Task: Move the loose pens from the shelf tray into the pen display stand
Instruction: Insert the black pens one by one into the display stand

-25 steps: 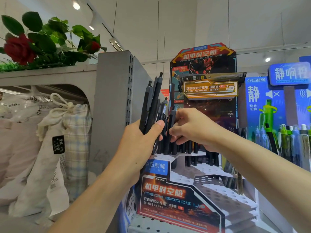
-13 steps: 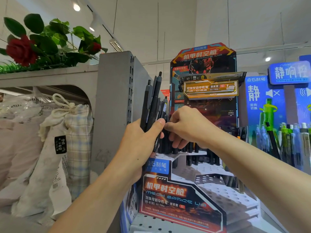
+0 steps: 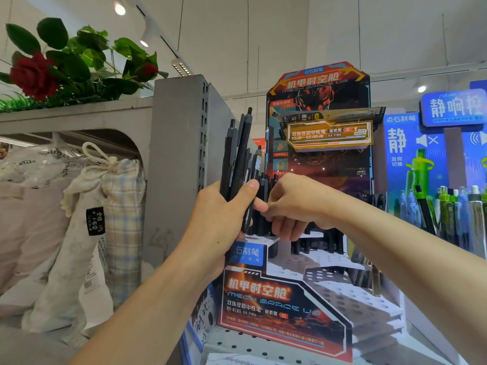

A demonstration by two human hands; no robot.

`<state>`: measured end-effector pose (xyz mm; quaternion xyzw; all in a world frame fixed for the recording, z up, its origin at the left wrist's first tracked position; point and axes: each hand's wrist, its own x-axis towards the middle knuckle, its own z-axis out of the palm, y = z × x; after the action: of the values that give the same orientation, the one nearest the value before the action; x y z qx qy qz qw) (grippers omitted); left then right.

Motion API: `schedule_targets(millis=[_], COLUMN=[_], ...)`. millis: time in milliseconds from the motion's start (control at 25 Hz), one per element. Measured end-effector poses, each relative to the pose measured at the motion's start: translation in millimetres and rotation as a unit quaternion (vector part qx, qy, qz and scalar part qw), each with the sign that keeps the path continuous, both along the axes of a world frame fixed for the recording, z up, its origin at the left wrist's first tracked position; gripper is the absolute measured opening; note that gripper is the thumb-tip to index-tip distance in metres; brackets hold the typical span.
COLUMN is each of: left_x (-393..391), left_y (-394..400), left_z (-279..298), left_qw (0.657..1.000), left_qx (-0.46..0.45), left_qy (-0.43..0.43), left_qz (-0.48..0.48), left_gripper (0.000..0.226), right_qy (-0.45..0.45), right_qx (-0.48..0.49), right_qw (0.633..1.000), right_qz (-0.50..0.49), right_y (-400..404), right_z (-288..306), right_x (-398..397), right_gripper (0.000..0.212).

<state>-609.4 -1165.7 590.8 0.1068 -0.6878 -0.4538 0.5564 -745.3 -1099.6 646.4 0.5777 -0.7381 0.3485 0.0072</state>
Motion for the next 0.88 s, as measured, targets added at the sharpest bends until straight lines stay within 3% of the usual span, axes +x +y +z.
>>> schedule_targets(millis=[160,280,480,760,880], left_x=[-3.0,-4.3,-3.7,-1.2,-0.6], left_y=[1.2,0.2,3.0,3.0,3.4], left_z=[-0.9,1.1,1.4,-1.1,-2.0], left_qw=[1.000,0.998,0.994,0.998,0.999], left_qx=[0.010,0.025,0.042,0.047,0.036], left_qy=[-0.003,-0.001,0.000,0.017,0.023], left_qz=[-0.030,-0.051,-0.102,-0.030,-0.023], left_gripper=[0.029,0.025,0.024,0.025,0.025], right_qy=[-0.115,-0.245,-0.311,-0.283,-0.210], right_qx=[-0.123,-0.124,-0.117,-0.214,-0.253], right_qw=[0.979,0.934,0.907,0.914,0.936], right_qz=[0.111,0.230,0.257,0.195,0.129], right_y=[10.8,19.8,20.2,27.1,24.9], right_z=[3.8,8.0,6.1,14.5,9.4], right_x=[-8.3,-9.7,-8.1,-19.3,-23.6], right_gripper=[0.020,0.019,0.012,0.016,0.017])
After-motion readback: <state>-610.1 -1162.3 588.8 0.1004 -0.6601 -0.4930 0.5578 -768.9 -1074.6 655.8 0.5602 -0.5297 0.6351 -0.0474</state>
